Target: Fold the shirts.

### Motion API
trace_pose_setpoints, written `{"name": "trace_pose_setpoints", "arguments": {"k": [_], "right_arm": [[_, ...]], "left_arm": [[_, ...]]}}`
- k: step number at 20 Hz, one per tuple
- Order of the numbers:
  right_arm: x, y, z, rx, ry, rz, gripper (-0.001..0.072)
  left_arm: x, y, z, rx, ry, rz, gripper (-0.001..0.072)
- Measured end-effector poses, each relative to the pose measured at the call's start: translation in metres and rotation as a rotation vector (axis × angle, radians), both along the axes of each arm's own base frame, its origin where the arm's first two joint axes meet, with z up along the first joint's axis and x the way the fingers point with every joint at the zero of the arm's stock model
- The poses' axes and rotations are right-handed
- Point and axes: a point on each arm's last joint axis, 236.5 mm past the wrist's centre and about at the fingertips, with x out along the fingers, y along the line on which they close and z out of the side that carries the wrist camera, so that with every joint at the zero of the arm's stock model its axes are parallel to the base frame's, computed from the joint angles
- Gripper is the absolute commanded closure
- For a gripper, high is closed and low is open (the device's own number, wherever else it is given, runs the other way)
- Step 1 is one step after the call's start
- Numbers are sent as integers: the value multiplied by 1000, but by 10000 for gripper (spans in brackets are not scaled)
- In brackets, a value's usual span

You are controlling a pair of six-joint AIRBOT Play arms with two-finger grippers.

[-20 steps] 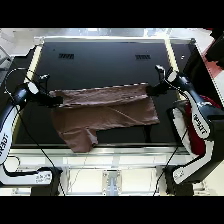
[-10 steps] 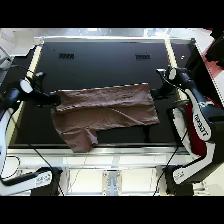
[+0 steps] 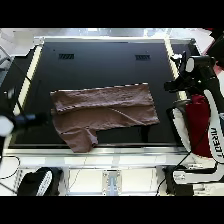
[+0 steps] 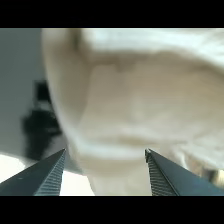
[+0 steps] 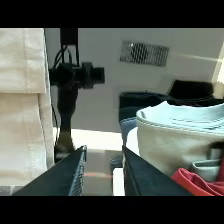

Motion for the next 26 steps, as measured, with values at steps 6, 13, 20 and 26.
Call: {"name": "trace_pose_setpoints", "arguments": {"k": [6, 13, 20, 26], "right_arm": [[4, 11, 17, 47, -66, 7, 440], [7, 19, 20, 79, -87, 19, 440], [8, 26, 21, 107, -90, 24, 441], [6, 31, 20, 132, -82, 25, 445]], "left_arm": [[-68, -50, -85, -324, 147, 226, 128], [-75, -71, -111, -450, 188, 282, 131], [-76, -86, -132, -492, 286, 223, 250], [-60, -99, -130, -550, 238, 165, 691]]}}
